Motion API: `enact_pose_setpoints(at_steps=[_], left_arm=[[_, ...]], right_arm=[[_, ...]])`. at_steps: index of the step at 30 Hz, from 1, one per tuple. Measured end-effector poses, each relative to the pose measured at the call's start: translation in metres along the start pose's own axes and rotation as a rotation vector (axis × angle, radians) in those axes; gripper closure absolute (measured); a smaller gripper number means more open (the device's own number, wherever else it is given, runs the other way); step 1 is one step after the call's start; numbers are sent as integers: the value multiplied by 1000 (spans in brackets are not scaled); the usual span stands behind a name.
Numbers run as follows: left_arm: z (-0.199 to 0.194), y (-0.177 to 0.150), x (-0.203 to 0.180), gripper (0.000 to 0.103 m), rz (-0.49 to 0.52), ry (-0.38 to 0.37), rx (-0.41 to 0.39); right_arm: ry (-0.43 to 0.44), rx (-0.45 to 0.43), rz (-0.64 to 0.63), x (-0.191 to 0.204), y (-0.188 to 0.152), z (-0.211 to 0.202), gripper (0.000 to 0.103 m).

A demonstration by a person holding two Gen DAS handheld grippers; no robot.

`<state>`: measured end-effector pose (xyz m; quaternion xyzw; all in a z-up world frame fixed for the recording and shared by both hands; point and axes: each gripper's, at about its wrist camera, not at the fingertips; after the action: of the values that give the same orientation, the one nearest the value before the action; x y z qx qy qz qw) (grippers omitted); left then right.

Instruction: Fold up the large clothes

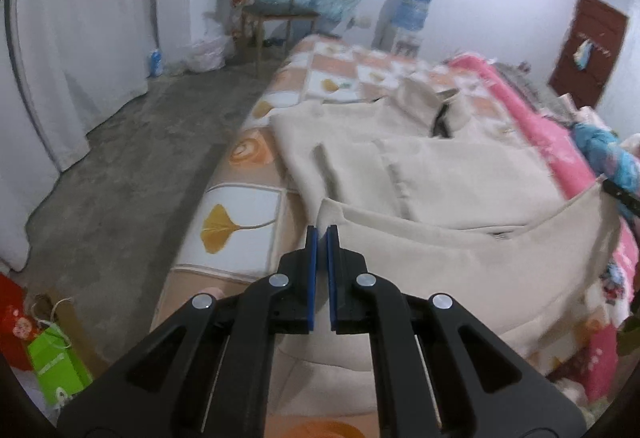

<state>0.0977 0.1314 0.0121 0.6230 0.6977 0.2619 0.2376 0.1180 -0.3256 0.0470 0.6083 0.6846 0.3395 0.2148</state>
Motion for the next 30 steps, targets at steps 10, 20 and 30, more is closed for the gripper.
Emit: enact_pose_setpoints(at_steps=[10,20,30], left_arm=[[-15,-12,1,66,-30,8,-56],[23,-56,-97,81,286,46,96],[-32,-16,-85,102,226,29,-120]], right_arm=[[86,65,176,-24,-26,22,50],[32,313,-72,45,-75,71,54],[83,101,-66,58,-28,16,100]])
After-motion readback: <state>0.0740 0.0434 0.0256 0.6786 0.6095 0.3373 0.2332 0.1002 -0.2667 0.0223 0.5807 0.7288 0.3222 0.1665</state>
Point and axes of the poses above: each gripper's, at about its wrist camera, not at the fingertips, and z roughly the way its jaws point, x to its left, y to its top, and after that the axes turned 10 degrees about y, right-handed
